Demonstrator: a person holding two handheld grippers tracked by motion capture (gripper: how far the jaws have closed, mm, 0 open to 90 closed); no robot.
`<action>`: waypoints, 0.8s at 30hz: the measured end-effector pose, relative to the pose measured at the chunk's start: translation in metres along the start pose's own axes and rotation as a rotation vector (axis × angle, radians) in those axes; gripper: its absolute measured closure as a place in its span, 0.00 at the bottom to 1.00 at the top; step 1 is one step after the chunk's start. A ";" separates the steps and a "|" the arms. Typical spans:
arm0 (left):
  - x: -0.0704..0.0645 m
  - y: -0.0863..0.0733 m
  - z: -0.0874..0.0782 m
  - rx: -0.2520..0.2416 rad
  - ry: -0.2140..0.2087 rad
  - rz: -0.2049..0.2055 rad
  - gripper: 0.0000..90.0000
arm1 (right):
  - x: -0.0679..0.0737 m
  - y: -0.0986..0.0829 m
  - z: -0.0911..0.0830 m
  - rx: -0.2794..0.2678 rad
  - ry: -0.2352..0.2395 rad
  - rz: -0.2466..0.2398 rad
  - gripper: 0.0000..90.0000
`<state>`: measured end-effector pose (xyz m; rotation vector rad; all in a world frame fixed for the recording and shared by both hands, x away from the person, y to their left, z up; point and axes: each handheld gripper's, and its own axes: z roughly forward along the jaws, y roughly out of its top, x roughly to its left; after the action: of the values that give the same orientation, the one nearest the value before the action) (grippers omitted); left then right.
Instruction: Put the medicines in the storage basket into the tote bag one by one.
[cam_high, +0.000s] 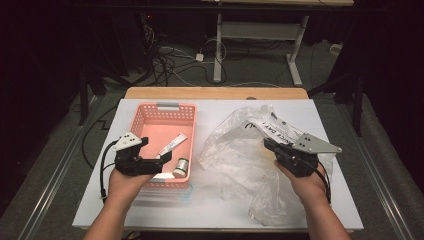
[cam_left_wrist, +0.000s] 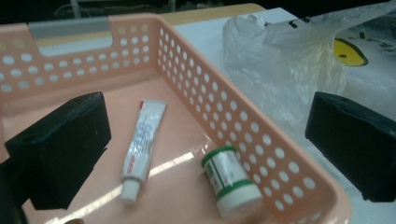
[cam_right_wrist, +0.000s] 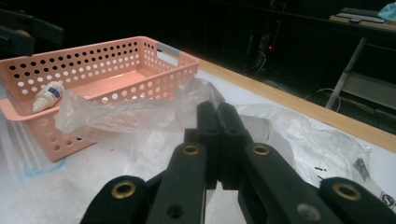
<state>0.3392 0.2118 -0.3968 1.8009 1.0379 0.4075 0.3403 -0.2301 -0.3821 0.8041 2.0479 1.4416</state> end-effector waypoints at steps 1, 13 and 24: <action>0.001 0.003 0.004 0.000 0.003 0.004 0.00 | 0.000 0.000 0.000 -0.001 0.001 -0.002 1.00; 0.018 0.019 0.033 0.052 0.050 0.032 0.00 | 0.001 0.000 0.001 -0.006 0.016 -0.016 1.00; 0.041 0.020 0.058 0.186 0.089 0.005 0.00 | -0.001 0.004 0.001 -0.027 0.020 -0.011 1.00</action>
<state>0.4111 0.2079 -0.4139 1.9653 1.1648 0.4083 0.3423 -0.2291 -0.3790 0.7690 2.0406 1.4736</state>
